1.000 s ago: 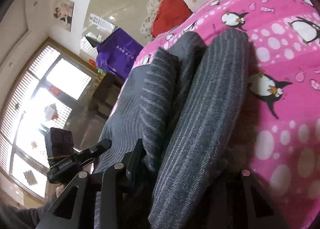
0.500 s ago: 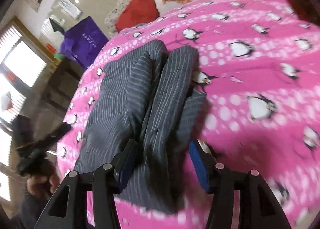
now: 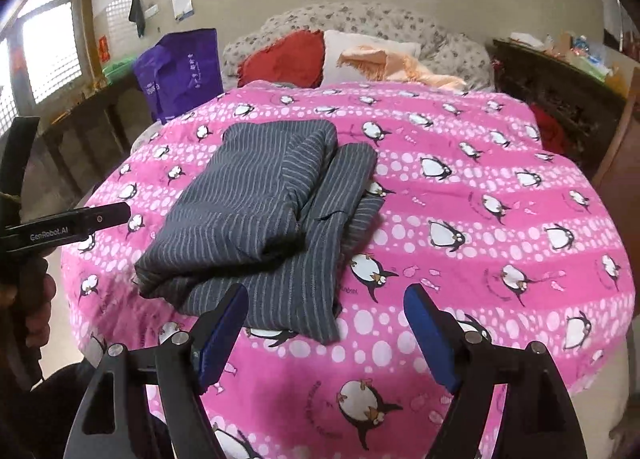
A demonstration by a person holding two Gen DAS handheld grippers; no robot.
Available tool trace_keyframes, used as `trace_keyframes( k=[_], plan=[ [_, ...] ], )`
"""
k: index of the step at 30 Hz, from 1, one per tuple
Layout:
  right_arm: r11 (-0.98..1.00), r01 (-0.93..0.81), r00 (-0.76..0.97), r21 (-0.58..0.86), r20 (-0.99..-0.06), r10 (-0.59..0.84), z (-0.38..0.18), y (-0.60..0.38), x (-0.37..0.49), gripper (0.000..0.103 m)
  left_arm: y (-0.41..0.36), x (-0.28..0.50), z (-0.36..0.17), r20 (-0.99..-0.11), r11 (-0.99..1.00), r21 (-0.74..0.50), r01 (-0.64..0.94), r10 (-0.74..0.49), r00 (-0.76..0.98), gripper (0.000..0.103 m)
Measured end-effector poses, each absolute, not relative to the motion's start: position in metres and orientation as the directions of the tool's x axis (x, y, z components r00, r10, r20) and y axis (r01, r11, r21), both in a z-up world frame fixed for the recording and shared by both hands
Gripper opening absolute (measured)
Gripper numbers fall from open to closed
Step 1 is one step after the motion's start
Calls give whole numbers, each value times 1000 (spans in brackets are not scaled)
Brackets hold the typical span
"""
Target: Fold large clothes
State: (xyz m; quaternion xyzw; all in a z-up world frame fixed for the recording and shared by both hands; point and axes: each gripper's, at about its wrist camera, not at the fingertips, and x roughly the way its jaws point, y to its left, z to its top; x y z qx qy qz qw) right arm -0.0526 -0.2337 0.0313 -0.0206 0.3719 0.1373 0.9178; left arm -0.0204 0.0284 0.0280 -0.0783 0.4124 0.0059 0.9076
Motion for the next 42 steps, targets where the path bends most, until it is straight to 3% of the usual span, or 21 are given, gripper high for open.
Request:
trace_keyframes(
  k=[6, 14, 25, 42],
  plan=[
    [979, -202, 752, -21, -643, 142, 46, -227, -69, 83, 28, -36, 41, -741, 985, -100, -141, 21, 671, 103],
    [972, -230, 718, 47, -666, 202, 49, -222, -78, 83, 26, -55, 41, -756, 977, -144, -156, -6, 655, 103],
    [972, -181, 719, 151, -654, 235, 51, -231, -98, 83, 6, -72, 50, -738, 986, -115, -124, -2, 675, 103],
    [977, -112, 808, 181, -556, 196, 94, -243, -148, 83, -15, -137, 104, -611, 993, -70, -98, 35, 791, 103]
  ],
)
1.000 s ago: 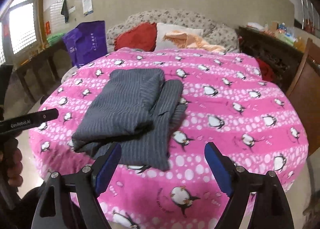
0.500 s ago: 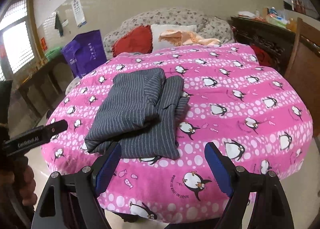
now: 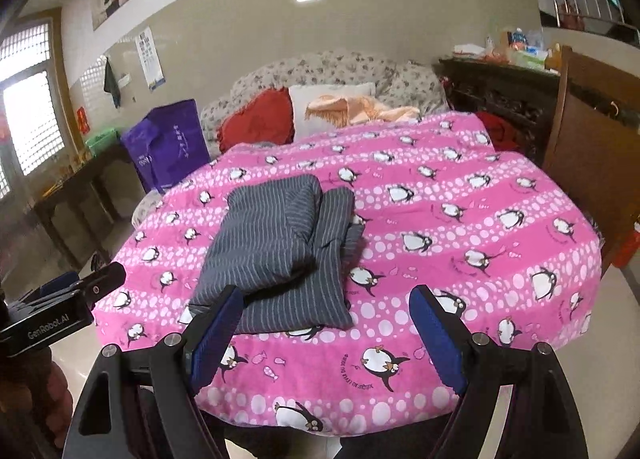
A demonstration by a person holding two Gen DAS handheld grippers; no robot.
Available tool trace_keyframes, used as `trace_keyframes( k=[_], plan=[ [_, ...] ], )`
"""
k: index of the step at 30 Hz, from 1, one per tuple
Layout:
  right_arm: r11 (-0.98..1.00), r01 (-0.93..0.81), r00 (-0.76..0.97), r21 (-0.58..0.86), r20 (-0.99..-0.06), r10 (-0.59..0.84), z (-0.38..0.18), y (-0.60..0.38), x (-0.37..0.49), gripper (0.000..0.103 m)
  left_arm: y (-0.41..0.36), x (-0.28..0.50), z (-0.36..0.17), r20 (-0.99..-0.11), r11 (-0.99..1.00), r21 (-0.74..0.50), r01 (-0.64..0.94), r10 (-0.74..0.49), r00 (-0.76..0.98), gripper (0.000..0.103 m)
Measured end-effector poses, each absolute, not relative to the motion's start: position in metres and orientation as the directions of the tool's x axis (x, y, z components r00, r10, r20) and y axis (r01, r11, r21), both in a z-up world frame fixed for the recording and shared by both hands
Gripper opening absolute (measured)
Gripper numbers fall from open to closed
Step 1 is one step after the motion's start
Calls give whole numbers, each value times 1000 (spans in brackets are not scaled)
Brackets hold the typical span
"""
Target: Fold large clothes
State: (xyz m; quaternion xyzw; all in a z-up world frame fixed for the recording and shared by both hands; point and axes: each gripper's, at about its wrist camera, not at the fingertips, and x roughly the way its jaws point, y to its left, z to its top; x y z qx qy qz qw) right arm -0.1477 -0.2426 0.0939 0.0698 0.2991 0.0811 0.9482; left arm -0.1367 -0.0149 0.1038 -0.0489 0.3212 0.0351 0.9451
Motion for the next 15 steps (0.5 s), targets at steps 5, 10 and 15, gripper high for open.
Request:
trace_keyframes(
  k=[5, 10, 15],
  plan=[
    [979, -114, 829, 170, -527, 188, 98, -235, -161, 84, -17, -149, 110, -584, 992, -64, -106, 49, 811, 103],
    [981, -145, 833, 128, -520, 191, 98, -222, -166, 84, -22, -150, 107, -584, 992, -55, -116, 62, 810, 103],
    [984, -121, 845, 132, -506, 172, 100, -225, -169, 84, -23, -150, 105, -591, 990, -54, -126, 70, 804, 103]
  ],
)
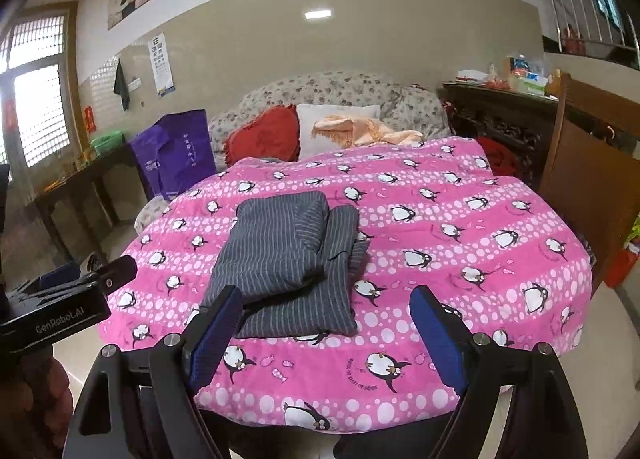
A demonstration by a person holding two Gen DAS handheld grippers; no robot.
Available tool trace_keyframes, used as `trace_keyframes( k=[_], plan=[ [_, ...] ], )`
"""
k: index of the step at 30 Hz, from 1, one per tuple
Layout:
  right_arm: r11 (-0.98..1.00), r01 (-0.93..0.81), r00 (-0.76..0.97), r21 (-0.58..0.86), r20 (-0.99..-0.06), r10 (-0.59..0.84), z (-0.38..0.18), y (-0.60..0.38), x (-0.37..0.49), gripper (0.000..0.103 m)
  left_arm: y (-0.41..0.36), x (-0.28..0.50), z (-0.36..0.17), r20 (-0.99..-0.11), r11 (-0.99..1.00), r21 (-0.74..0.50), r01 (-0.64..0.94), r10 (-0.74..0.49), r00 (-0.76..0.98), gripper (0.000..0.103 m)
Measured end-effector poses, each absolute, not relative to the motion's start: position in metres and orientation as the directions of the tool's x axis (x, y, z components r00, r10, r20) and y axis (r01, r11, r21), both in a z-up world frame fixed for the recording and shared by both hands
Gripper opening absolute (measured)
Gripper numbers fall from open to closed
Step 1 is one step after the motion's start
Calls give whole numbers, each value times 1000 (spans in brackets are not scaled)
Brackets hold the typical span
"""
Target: Fold large clothes
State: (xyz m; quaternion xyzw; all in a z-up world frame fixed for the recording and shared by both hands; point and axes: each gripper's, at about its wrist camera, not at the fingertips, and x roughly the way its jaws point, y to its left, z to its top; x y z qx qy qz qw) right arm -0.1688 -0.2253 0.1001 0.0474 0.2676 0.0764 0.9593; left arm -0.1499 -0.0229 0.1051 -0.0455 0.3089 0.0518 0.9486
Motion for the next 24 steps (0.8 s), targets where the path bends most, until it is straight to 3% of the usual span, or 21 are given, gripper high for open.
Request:
trace_keyframes(
  k=[24],
  plan=[
    [985, -102, 828, 142, -537, 163, 77, -230, -174, 84, -28, -156, 81, -615, 991, -61, -121, 58, 786, 103]
  ],
)
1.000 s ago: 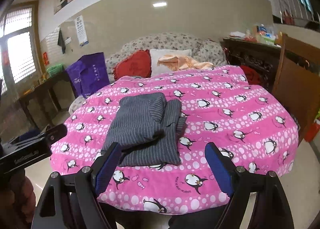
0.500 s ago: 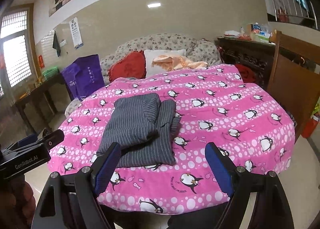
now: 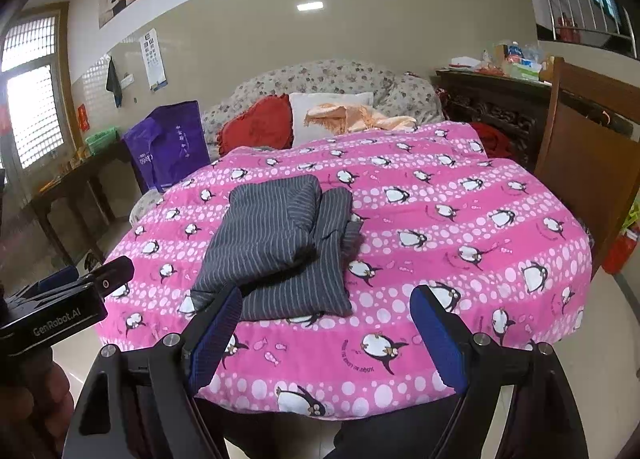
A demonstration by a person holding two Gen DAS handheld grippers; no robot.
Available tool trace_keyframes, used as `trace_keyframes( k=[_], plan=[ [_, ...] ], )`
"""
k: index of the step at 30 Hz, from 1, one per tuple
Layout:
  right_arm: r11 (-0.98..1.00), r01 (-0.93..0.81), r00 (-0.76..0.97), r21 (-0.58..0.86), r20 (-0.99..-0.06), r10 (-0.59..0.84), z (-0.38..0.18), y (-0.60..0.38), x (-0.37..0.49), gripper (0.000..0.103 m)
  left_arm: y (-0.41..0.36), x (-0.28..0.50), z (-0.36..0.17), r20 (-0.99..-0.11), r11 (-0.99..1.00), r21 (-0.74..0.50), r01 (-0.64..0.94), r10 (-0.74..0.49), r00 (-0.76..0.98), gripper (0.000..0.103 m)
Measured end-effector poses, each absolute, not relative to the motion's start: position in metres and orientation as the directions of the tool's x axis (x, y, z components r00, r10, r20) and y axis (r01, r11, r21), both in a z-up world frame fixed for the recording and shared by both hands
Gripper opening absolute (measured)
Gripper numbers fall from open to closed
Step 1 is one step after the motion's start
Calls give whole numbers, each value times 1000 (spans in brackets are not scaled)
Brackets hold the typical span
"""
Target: Fold large clothes
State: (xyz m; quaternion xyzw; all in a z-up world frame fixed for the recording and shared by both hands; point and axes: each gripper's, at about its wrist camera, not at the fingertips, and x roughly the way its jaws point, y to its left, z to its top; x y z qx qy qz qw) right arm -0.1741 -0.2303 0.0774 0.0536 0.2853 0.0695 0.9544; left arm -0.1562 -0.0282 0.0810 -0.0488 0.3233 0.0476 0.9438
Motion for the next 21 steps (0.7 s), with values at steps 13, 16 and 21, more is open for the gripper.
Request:
trace_keyframes(
  k=[13, 16, 21],
  plan=[
    [984, -85, 810, 154, -565, 158, 64, -235, -177, 84, -29, -153, 63, -646, 993, -47, -107, 51, 761, 103],
    [984, -86, 809, 155, -566, 160, 64, -235, -177, 84, -29, -153, 61, -649, 993, -48, -108, 52, 759, 103],
    [984, -80, 810, 157, -565, 157, 63, -235, -178, 84, -28, -154, 60, -650, 993, -48, -110, 52, 758, 103]
  ],
)
